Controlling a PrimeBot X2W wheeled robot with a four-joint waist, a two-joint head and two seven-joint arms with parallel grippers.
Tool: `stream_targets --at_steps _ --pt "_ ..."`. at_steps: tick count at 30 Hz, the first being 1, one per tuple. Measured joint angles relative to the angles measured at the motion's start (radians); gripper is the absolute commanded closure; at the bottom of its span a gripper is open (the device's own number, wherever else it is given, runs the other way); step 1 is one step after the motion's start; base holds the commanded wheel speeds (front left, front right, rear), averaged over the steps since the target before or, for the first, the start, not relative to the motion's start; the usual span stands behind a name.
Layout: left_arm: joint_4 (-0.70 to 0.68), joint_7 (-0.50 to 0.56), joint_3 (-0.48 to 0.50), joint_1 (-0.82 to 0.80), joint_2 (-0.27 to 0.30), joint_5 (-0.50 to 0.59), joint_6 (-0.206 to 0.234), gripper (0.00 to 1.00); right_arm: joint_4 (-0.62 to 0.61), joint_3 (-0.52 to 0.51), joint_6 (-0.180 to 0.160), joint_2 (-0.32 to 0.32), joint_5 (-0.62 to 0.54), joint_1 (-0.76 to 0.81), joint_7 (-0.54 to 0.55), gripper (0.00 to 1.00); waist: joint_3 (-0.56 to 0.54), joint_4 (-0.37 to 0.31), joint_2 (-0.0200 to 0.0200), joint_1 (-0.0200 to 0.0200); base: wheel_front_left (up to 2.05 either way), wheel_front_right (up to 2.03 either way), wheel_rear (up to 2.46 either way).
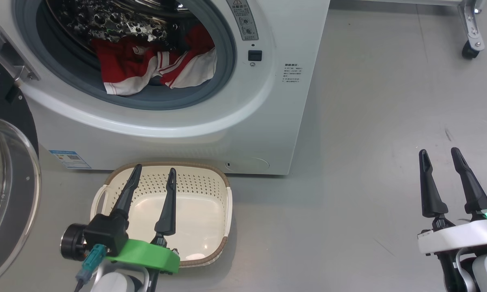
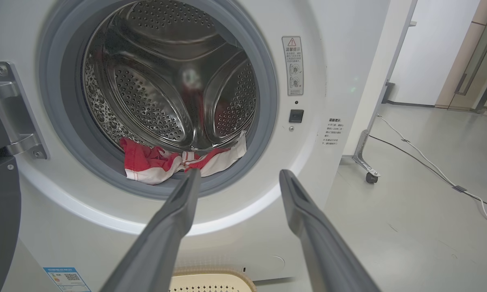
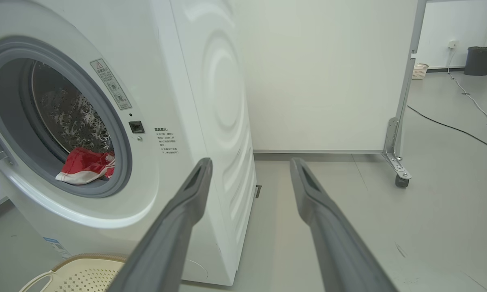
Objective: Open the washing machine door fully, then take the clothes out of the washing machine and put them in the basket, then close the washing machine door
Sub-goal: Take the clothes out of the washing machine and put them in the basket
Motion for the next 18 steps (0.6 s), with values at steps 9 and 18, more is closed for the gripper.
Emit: stream_targets --at_steps 9,18 --pt "0.000 0.000 0.000 0.000 0.000 0.000 0.004 0.00 -0.001 0.002 0.000 -0.001 0.000 0.000 0.000 0.00 0.006 -0.001 0.0000 0.0000 0.00 0.00 0.00" --pt "0.013 0.000 0.016 0.000 0.000 0.065 0.035 0.00 -0.021 0.030 0.000 -0.021 0.002 0.000 0.000 0.00 0.055 -0.016 0.0000 0.0000 0.00 0.00 0.00"
